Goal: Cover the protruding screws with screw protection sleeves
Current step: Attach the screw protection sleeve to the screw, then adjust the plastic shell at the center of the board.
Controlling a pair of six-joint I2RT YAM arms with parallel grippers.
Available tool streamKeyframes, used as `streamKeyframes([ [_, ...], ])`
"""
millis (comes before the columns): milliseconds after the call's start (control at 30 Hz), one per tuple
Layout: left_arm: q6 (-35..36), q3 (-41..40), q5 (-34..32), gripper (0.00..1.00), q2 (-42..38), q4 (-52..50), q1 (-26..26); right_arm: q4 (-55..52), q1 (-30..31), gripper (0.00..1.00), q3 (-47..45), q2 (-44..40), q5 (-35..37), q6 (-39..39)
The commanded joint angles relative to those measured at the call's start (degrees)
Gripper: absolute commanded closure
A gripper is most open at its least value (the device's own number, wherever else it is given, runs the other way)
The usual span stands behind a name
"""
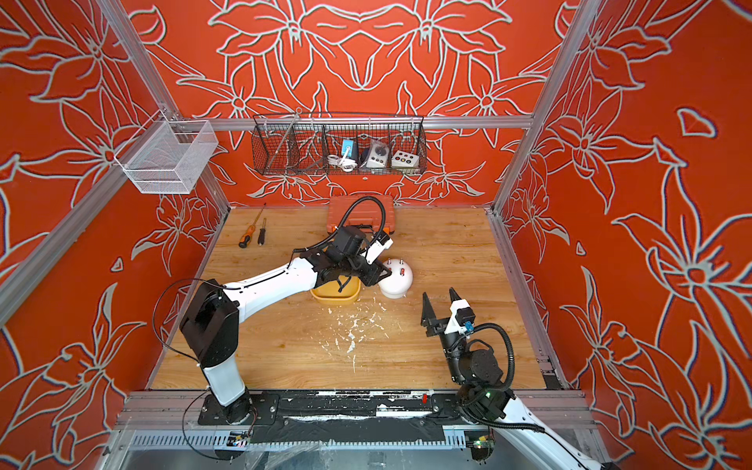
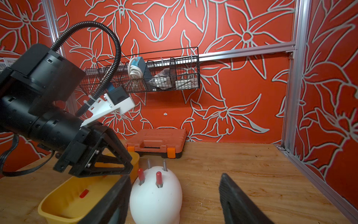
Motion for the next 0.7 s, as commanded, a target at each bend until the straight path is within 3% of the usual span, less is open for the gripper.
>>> streamKeyframes([
  [0, -1.9, 1.3, 2.1, 0.56, 0.2, 2.5, 1.1, -0.2, -0.4, 0.26, -0.1, -0.5, -0.3, 0.3],
  [300, -1.0, 7.3, 2.0, 0.57, 6.8, -0.2, 1.1, -0.2, -0.5, 0.26, -0.1, -0.6, -0.3, 0.2],
  [667, -0.9, 5.2, 0.9, 0.65, 9.6, -0.1, 0.9, -0.1, -0.5, 0.26, 0.0, -0.6, -0.4, 0.3],
])
